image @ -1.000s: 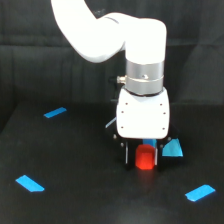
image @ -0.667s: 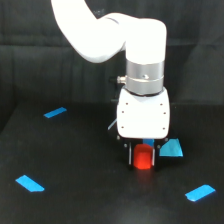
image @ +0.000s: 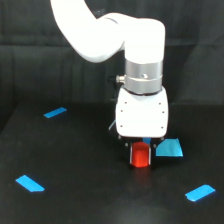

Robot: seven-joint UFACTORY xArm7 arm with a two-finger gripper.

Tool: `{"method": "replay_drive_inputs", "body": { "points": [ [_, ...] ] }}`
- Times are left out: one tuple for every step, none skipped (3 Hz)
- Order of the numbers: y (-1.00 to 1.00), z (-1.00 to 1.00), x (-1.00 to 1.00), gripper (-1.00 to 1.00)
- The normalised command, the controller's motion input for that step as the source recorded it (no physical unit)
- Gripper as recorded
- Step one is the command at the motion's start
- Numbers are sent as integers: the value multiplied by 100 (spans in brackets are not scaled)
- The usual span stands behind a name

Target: Pick up the red object from the table

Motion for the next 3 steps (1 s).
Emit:
{"method": "replay_drive_inputs", "body": {
  "points": [
    [28,98,-32,-100],
    [16,99,-12,-100],
    [-6,89,7,-100]
  ]
}}
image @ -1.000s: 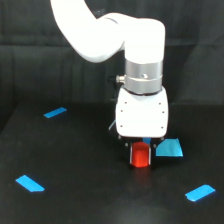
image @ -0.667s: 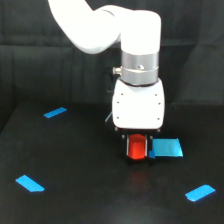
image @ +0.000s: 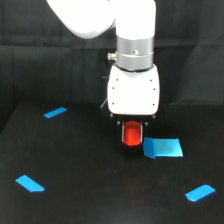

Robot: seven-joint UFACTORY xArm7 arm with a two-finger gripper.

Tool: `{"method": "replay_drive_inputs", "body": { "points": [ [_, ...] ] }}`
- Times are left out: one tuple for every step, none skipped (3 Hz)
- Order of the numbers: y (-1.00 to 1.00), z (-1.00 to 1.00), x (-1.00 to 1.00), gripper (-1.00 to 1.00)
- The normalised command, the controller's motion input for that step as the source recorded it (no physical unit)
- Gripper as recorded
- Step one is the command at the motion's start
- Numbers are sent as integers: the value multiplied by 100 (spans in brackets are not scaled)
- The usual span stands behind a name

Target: Pick up the red object from the table

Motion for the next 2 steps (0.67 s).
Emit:
{"method": "replay_drive_inputs", "body": {
  "points": [
    [11,95,9,-100],
    [3,91,14,-100]
  ]
}}
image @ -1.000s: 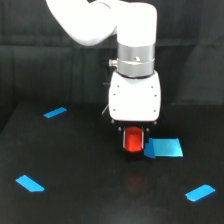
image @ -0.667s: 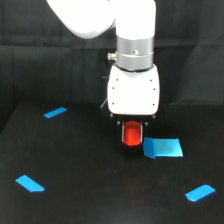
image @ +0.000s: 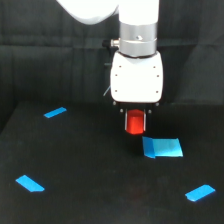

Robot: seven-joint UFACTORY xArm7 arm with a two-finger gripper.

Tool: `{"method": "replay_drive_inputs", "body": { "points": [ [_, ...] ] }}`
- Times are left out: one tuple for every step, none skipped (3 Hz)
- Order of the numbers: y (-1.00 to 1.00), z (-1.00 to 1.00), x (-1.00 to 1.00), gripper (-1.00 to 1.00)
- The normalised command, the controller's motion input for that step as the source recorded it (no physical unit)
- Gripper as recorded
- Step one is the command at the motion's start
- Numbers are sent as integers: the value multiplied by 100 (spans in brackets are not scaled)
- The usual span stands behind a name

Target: Pick up the red object from the table

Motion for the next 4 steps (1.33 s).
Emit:
{"method": "replay_drive_inputs", "body": {
  "points": [
    [14,96,6,-100],
    [16,89,4,-95],
    [9,36,3,-95],
    [8,54,1,-99]
  ]
}}
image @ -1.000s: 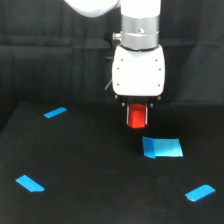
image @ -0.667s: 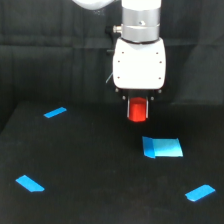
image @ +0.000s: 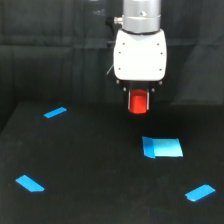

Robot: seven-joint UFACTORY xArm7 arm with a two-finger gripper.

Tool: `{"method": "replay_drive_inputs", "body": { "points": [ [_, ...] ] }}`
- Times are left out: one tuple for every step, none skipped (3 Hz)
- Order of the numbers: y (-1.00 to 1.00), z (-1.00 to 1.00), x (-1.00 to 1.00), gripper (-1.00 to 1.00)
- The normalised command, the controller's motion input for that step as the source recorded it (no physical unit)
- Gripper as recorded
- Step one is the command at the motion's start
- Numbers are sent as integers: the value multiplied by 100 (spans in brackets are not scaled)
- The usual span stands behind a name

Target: Pick up the red object from the table

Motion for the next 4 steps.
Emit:
{"method": "replay_drive_inputs", "body": {
  "points": [
    [13,26,1,-95],
    [14,18,2,-97],
    [11,10,-1,-99],
    [-1,11,0,-98]
  ]
}}
